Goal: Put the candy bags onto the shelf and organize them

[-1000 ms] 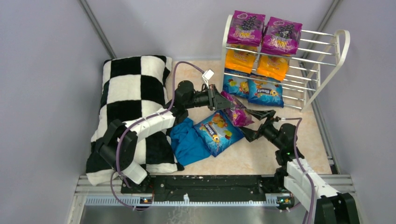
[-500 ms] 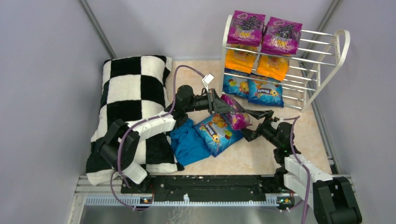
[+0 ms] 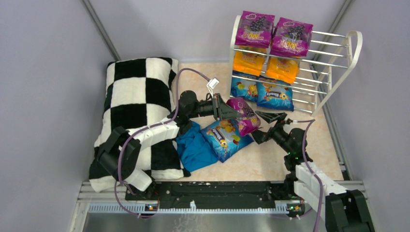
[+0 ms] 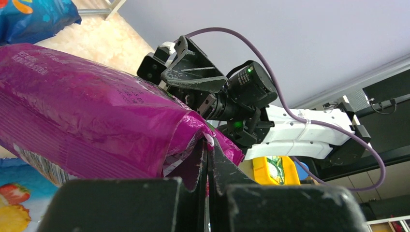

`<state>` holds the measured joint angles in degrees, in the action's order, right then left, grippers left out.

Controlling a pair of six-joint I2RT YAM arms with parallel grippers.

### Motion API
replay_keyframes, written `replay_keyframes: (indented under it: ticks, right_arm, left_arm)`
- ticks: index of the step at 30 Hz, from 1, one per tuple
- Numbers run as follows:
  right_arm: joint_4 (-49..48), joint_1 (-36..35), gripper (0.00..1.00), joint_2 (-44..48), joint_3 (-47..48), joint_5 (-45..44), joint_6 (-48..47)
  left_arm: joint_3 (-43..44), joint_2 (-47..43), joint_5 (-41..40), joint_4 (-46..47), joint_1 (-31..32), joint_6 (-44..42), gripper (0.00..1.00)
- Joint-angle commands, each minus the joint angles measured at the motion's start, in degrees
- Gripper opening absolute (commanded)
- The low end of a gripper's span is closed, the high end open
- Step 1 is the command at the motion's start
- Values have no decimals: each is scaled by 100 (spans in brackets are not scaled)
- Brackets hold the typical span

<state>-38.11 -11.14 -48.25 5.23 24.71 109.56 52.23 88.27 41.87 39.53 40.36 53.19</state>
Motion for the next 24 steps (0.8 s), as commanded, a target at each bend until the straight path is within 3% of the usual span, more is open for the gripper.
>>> replay_keyframes:
  ticks: [1, 12, 18, 24]
  right_arm:
    - [-497, -47, 99, 362, 155, -206, -122]
    - [-737, -47, 99, 465, 29, -310, -212]
    - [-1078, 34, 99, 713, -190, -510, -107]
    - [-1332, 119, 92, 1223, -423, -961, 125]
  left_arm:
    - [-54, -135, 299, 1114, 75, 453, 0]
    - [641, 778, 444, 2197, 701, 1529, 0]
    - [330, 438, 107, 1738, 669, 1105, 0]
    - [-104, 240, -6, 1683, 580, 1042, 0]
